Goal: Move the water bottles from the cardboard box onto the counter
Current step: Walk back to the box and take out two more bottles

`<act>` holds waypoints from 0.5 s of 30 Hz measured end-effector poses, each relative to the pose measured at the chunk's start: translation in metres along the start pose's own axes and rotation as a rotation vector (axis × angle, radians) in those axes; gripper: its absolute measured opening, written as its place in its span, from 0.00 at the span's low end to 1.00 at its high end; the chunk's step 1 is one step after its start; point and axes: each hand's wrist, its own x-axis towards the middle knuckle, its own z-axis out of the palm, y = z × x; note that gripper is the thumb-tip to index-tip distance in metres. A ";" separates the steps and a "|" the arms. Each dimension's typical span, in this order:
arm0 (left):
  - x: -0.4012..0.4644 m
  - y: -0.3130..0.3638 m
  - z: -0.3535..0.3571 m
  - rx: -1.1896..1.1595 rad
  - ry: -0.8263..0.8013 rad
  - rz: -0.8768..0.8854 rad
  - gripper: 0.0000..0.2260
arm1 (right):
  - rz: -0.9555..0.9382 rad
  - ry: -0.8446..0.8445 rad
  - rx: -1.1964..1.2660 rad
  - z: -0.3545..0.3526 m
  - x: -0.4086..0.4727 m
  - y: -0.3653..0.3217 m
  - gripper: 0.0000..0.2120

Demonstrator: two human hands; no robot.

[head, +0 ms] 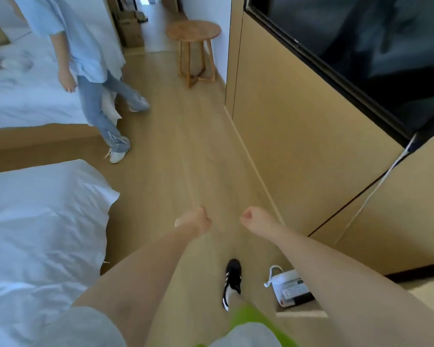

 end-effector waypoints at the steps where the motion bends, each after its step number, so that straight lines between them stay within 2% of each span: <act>1: 0.019 0.001 -0.010 0.008 0.001 -0.006 0.16 | 0.006 -0.007 0.011 -0.004 0.021 -0.006 0.13; 10: 0.205 0.035 -0.124 0.066 -0.008 -0.001 0.15 | 0.037 -0.026 -0.047 -0.083 0.225 -0.072 0.12; 15: 0.301 0.043 -0.196 0.040 0.023 -0.010 0.15 | -0.007 -0.020 -0.118 -0.142 0.318 -0.126 0.12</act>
